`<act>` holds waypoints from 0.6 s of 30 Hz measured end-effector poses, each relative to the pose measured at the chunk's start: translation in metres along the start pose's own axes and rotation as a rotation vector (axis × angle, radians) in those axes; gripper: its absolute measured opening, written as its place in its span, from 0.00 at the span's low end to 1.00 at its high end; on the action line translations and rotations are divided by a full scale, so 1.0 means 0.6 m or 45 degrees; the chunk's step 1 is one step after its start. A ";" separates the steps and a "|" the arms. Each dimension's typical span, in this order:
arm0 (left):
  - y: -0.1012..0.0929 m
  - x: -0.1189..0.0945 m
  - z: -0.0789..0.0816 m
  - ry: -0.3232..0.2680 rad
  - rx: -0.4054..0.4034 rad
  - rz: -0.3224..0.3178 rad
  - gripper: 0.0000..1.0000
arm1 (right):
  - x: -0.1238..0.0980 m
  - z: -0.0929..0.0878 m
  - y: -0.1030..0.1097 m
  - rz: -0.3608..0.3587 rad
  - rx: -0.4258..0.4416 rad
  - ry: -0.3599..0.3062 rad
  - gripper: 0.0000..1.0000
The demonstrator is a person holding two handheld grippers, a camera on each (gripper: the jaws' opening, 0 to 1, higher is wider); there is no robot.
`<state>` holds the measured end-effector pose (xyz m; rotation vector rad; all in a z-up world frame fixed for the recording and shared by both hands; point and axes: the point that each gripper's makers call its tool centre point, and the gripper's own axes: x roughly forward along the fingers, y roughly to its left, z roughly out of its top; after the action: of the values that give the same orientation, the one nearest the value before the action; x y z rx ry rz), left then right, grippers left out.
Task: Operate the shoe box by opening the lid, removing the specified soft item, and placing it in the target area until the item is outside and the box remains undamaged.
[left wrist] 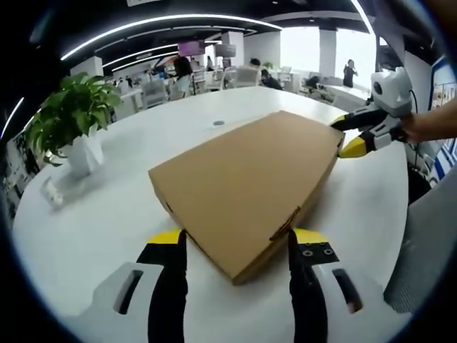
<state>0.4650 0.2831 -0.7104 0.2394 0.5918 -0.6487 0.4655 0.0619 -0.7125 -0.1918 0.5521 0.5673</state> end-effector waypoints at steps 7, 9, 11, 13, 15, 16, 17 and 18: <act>0.006 -0.004 -0.003 0.015 0.012 -0.018 0.56 | -0.001 0.000 0.013 -0.019 0.019 -0.005 0.49; 0.008 -0.006 -0.005 0.014 0.013 -0.024 0.56 | -0.001 0.001 0.017 -0.024 0.022 -0.003 0.49; 0.010 -0.008 -0.006 0.014 0.014 -0.028 0.56 | 0.000 0.001 0.021 -0.030 0.026 -0.002 0.49; 0.013 -0.010 -0.007 0.014 0.017 -0.035 0.56 | 0.000 0.001 0.025 -0.036 0.030 -0.002 0.49; 0.016 -0.011 -0.008 0.016 0.022 -0.042 0.56 | 0.000 0.002 0.029 -0.042 0.034 0.003 0.49; 0.017 -0.012 -0.009 0.018 0.024 -0.044 0.56 | 0.000 0.001 0.030 -0.044 0.036 0.002 0.49; 0.018 -0.012 -0.009 0.021 0.026 -0.046 0.56 | 0.001 0.001 0.032 -0.047 0.038 0.003 0.49; 0.018 -0.013 -0.010 0.022 0.028 -0.049 0.56 | 0.000 0.001 0.033 -0.050 0.040 0.003 0.49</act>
<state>0.4645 0.2976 -0.7103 0.2551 0.6075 -0.6908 0.4550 0.0789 -0.7124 -0.1735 0.5582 0.5204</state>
